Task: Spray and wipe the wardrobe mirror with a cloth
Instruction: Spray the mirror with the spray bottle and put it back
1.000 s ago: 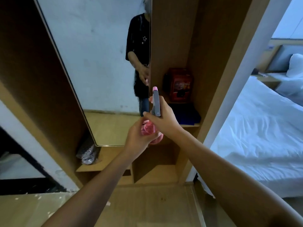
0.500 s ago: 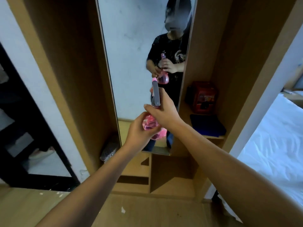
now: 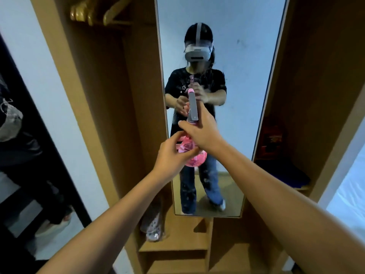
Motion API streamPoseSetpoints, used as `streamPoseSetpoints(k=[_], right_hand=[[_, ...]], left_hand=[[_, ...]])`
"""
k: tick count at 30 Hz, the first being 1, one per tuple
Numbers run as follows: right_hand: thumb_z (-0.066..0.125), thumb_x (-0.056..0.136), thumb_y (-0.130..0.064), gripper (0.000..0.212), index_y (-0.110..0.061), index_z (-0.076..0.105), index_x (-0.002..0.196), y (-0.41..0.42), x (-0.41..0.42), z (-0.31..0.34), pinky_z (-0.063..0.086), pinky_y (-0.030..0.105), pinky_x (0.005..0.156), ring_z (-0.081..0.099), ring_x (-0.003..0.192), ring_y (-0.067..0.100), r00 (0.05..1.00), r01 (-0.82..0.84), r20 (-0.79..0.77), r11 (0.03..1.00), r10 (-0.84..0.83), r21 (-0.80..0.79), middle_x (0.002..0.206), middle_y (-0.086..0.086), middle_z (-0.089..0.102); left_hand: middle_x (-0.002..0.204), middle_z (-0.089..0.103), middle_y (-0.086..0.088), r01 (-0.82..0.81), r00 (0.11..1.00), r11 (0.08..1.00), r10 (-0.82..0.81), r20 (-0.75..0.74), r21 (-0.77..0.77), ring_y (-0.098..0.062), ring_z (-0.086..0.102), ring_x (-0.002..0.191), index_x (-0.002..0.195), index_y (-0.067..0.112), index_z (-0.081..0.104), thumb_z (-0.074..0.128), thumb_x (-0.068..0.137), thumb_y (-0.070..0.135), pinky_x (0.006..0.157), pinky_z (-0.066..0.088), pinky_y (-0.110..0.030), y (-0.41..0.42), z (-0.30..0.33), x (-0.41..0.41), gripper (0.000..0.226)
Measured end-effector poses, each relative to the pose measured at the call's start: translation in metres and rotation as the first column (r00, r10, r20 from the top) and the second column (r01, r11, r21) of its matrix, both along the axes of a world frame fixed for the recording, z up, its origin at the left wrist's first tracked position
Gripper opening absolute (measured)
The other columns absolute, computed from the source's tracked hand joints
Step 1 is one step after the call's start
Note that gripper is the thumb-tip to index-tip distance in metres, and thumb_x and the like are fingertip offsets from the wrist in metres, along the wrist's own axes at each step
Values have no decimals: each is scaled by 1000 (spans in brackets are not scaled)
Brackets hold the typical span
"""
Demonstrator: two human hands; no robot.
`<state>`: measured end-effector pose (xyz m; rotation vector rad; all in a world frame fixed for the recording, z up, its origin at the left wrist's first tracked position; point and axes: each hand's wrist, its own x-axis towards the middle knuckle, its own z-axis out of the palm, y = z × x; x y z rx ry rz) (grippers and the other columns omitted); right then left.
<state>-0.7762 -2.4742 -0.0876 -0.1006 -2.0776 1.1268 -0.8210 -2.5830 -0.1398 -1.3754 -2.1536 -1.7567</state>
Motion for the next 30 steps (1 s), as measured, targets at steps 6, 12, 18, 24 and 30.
streamPoseSetpoints(k=[6, 12, 18, 24, 30], right_hand=[[67, 85, -12, 43, -13, 48, 124, 3, -25, 39, 48, 10, 75, 61, 85, -8, 999, 14, -52, 999, -12, 39, 96, -13, 62], [67, 87, -22, 40, -15, 48, 122, 10, -42, 76, 49, 15, 74, 64, 89, 7, 997, 11, -72, 998, -7, 55, 100, -3, 65], [67, 85, -22, 33, -10, 51, 112, 16, -52, 116, 44, 22, 67, 56, 76, 14, 996, 56, -80, 991, -46, 119, 88, 3, 59], [64, 85, -23, 35, -12, 50, 115, 20, -60, 150, 50, 45, 91, 61, 97, 26, 995, 73, -79, 987, -62, 146, 105, 10, 62], [62, 85, -23, 33, -12, 51, 114, 23, -64, 166, 51, 47, 91, 61, 98, 27, 994, 98, -71, 983, -88, 154, 106, 11, 62]], left_hand=[[109, 66, 16, -6, 998, 1000, 8, -57, 30, 11, 58, 101, 122, 18, 60, 76, 79, 30, 80, 45, -8, 4, 35, -27, 47], [116, 67, 11, 4, 997, 997, 1, -72, 71, -1, 60, 110, 124, 19, 61, 74, 80, 37, 96, 49, -29, 13, 69, -41, 49], [115, 67, 11, -13, 991, 996, 23, -130, 83, 2, 58, 108, 122, 17, 62, 73, 80, 36, 86, 43, -18, 20, 108, -52, 47], [112, 69, 7, -31, 990, 994, 45, -137, 105, -9, 61, 107, 120, 17, 63, 74, 80, 35, 98, 48, -41, 27, 142, -56, 44], [98, 64, 21, -43, 989, 991, 60, -138, 126, 3, 60, 95, 106, 28, 61, 74, 82, 30, 96, 50, -39, 35, 157, -56, 27]])
